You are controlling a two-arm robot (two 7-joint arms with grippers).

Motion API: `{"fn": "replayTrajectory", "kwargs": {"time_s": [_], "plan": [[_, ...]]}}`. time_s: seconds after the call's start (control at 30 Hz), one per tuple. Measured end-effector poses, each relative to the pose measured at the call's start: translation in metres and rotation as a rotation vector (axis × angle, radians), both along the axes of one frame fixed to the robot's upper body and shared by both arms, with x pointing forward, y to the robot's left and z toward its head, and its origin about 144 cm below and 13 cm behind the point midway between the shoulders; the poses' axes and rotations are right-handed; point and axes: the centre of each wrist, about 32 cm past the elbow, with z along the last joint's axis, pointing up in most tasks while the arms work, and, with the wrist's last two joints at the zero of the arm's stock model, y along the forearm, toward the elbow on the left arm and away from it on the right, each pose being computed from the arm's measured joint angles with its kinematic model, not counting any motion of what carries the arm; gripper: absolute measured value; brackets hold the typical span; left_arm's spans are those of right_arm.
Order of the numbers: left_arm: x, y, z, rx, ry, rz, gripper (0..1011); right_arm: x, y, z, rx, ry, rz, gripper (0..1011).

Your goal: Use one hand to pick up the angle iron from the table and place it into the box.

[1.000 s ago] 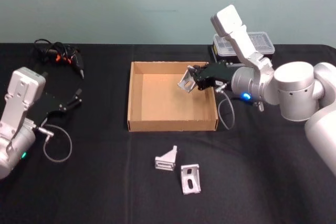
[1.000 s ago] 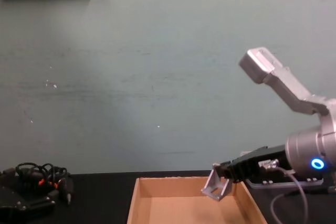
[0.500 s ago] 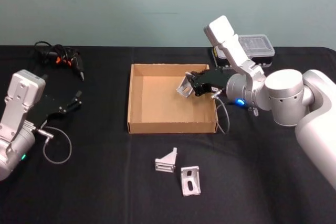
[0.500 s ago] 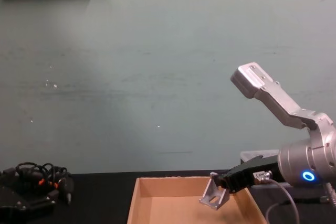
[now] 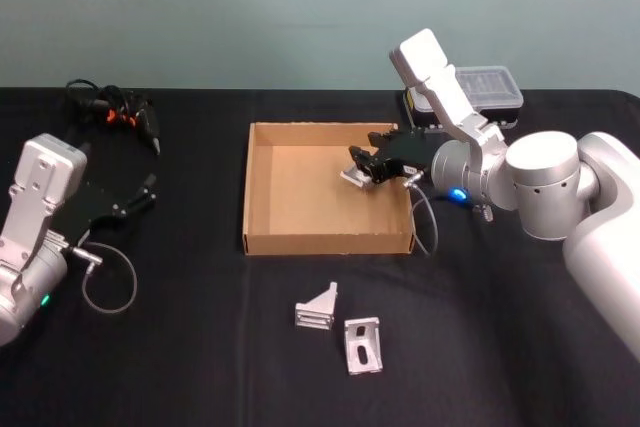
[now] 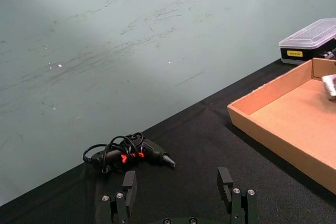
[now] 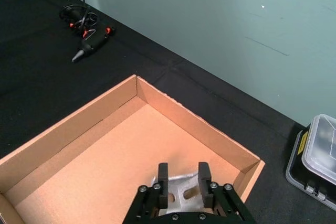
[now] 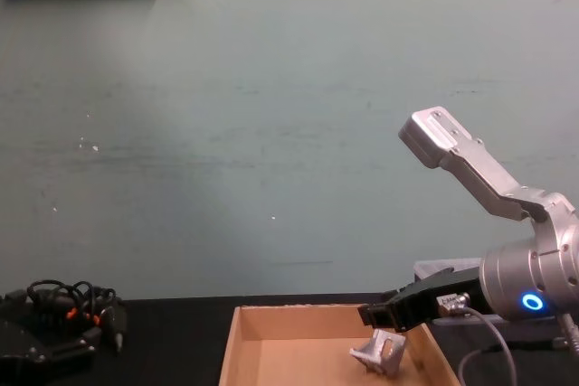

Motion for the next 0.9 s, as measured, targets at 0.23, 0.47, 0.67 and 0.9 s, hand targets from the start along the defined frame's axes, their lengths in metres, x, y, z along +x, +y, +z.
{"fn": "replayTrajectory", "kwargs": {"time_s": [0.23,0.47,0.67,0.9], "plan": [[0.0000,0.0000,0.0000,0.000,0.000,0.000,1011,-0.0001,0.0000,0.0001,0.002,0.002,-0.001,564],[0.0000,0.0000,0.0000,0.000,0.000,0.000,1011,-0.0002,-0.0001,0.0001,0.003,0.003,-0.001,786],[0.0000,0.0000,0.0000,0.000,0.000,0.000,1011,-0.0002,0.0000,0.0002,0.004,0.003,-0.002,957],[0.0000,0.0000,0.0000,0.000,0.000,0.000,1011,-0.0002,0.0000,0.0003,0.004,0.004,-0.001,1003]]}}
